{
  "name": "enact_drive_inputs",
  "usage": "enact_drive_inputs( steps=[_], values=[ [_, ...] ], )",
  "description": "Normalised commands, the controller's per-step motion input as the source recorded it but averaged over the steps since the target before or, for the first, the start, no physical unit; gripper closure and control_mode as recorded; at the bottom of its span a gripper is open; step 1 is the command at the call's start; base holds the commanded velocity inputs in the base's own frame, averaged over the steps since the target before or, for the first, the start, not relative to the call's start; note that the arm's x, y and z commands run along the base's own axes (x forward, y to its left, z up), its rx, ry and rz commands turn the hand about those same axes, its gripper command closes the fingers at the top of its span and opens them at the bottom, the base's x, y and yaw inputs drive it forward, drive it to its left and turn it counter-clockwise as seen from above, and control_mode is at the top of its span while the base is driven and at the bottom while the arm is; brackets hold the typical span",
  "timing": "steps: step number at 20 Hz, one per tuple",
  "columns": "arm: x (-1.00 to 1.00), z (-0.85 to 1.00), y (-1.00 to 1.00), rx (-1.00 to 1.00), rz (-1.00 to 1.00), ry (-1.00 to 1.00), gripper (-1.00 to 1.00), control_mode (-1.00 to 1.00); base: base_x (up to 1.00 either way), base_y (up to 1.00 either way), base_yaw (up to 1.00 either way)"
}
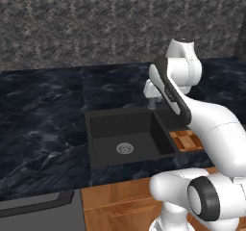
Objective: Turn on the sink faucet with hot water and rinse the cutting board for ten seconds, then turn off the faucet. Push the cutting board to reach the water if necessary.
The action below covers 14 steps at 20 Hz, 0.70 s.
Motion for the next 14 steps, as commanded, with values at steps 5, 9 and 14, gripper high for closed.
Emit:
enact_drive_inputs(
  steps=[5,9,14],
  values=[
    [-0.06,0.00,0.00,0.00,0.00,-0.04,-1.00,-1.00,0.00,0.00,0.00],
    [-0.02,0.00,-0.19,0.00,0.00,-0.06,-1.00,-1.00,0.00,0.00,0.00],
    [0.00,0.00,-0.34,0.00,0.00,-0.04,-1.00,-1.00,0.00,0.00,0.00]
  ],
)
